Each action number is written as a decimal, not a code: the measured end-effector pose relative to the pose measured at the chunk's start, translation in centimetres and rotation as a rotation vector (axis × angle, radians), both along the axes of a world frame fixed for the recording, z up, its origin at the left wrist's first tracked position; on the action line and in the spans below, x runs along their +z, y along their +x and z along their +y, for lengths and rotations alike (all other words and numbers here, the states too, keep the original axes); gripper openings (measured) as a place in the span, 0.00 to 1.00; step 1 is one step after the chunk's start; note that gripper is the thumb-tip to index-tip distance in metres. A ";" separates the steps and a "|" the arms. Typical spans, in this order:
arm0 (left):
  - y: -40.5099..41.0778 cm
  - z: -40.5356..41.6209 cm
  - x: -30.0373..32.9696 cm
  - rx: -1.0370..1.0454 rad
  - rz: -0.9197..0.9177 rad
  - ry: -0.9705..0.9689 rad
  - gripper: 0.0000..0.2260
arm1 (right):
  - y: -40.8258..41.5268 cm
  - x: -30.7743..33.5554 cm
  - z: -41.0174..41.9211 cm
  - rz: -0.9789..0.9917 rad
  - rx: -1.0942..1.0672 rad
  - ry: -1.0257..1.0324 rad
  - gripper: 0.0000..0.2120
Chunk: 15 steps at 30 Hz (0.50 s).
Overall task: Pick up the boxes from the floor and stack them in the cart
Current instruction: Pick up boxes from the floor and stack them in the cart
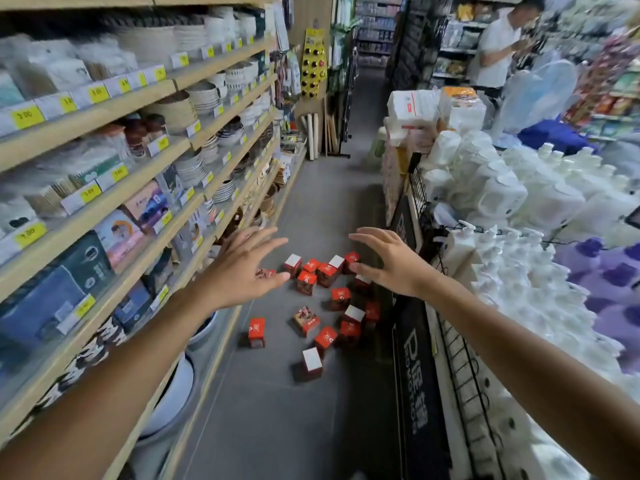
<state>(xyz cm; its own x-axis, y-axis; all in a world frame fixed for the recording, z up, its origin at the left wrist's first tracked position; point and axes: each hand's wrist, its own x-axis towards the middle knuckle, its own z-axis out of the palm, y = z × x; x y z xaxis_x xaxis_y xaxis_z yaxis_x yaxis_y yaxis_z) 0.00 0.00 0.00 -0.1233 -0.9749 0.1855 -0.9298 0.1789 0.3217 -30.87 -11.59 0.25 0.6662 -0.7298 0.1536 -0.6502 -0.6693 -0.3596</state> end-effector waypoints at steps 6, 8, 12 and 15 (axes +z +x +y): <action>-3.6 -3.2 -4.3 0.012 0.031 0.152 0.42 | -2.3 -5.1 -2.6 0.128 -0.033 0.071 0.36; -4.4 -4.9 -5.6 0.013 0.033 0.194 0.41 | -3.0 -6.1 -4.2 0.129 -0.042 0.090 0.37; -5.8 -9.0 -7.4 0.015 -0.001 0.246 0.41 | -4.4 -8.2 -7.8 0.120 -0.049 0.145 0.36; -7.0 -12.5 -8.8 0.030 -0.006 0.278 0.40 | -5.7 -9.5 -10.8 0.130 -0.056 0.211 0.38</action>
